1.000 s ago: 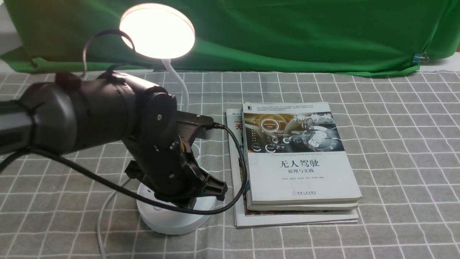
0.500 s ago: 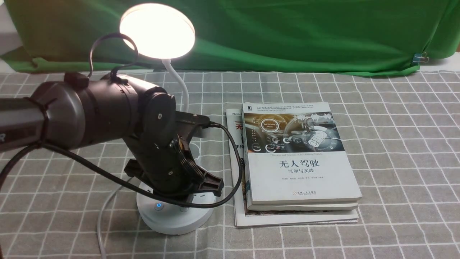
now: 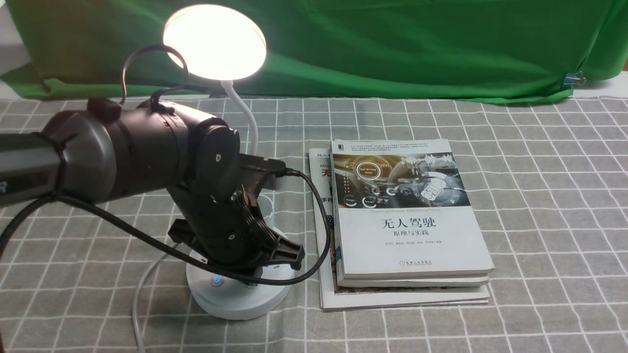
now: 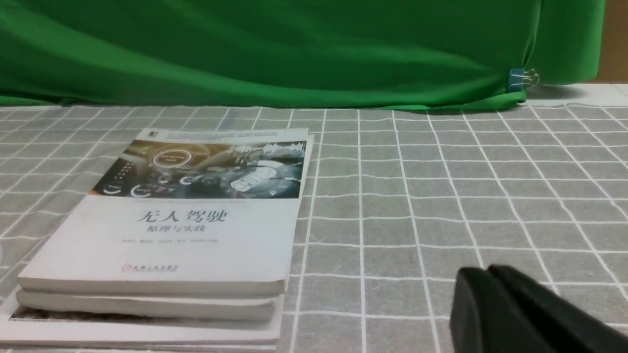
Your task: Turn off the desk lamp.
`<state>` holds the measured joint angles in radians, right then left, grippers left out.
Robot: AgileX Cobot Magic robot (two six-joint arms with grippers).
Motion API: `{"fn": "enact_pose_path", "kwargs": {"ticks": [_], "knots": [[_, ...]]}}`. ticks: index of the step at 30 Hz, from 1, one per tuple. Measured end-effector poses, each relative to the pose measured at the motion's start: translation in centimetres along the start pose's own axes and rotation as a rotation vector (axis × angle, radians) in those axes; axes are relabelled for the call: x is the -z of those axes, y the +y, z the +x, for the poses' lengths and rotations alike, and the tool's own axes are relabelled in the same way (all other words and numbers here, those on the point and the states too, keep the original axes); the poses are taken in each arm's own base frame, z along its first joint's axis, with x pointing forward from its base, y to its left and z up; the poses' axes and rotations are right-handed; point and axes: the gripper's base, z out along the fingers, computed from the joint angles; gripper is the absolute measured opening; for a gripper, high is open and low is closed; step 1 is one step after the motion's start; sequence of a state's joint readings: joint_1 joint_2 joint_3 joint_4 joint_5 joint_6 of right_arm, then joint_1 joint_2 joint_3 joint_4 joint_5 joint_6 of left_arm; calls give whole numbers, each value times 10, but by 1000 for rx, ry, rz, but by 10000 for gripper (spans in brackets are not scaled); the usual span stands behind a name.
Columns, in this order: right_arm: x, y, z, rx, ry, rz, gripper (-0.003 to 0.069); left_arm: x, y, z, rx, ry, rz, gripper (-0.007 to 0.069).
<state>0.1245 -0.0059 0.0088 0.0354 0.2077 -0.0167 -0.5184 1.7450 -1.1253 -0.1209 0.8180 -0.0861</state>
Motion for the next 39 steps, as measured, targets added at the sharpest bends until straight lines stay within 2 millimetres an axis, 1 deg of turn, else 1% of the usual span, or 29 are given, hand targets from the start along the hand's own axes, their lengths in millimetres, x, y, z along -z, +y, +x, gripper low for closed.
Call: {"fn": "enact_pose_path", "kwargs": {"ticks": [2,9,14,18,22,23,24,26,27,28,29,30,31,33,34,35,36,38,39], "knots": [[0,0,0,0,0,0,35,0,0,-1,0,-6,0,1],[0,0,0,0,0,0,35,-15,1,-1,-3,53,-8,1],[0,0,0,0,0,0,35,-14,1,-2,-9,50,-9,1],[0,0,0,0,0,0,35,-6,1,-1,-15,23,-5,1],[0,0,0,0,0,0,35,26,-5,9,-33,-71,15,1],[0,0,0,0,0,0,35,34,-6,14,-29,-103,28,1],[0,0,0,0,0,0,35,38,-6,21,-23,-125,39,1],[0,0,0,0,0,0,35,51,-5,40,-10,-197,63,1],[0,0,0,0,0,0,35,56,-3,51,-6,-233,69,1],[0,0,0,0,0,0,35,56,-1,60,-4,-256,70,1],[0,0,0,0,0,0,35,62,0,69,-4,-307,76,1],[0,0,0,0,0,0,35,66,4,83,-3,-382,80,1],[0,0,0,0,0,0,35,70,6,93,-2,-452,86,1],[0,0,0,0,0,0,35,80,9,106,-3,-578,98,1],[0,0,0,0,0,0,35,85,12,119,-2,-664,107,1],[0,0,0,0,0,0,35,86,13,121,-2,-677,108,1],[0,0,0,0,0,0,35,91,16,132,0,-772,118,1],[0,0,0,0,0,0,35,94,20,148,-8,-856,123,1],[0,0,0,0,0,0,35,94,20,149,-8,-861,123,1]]}}
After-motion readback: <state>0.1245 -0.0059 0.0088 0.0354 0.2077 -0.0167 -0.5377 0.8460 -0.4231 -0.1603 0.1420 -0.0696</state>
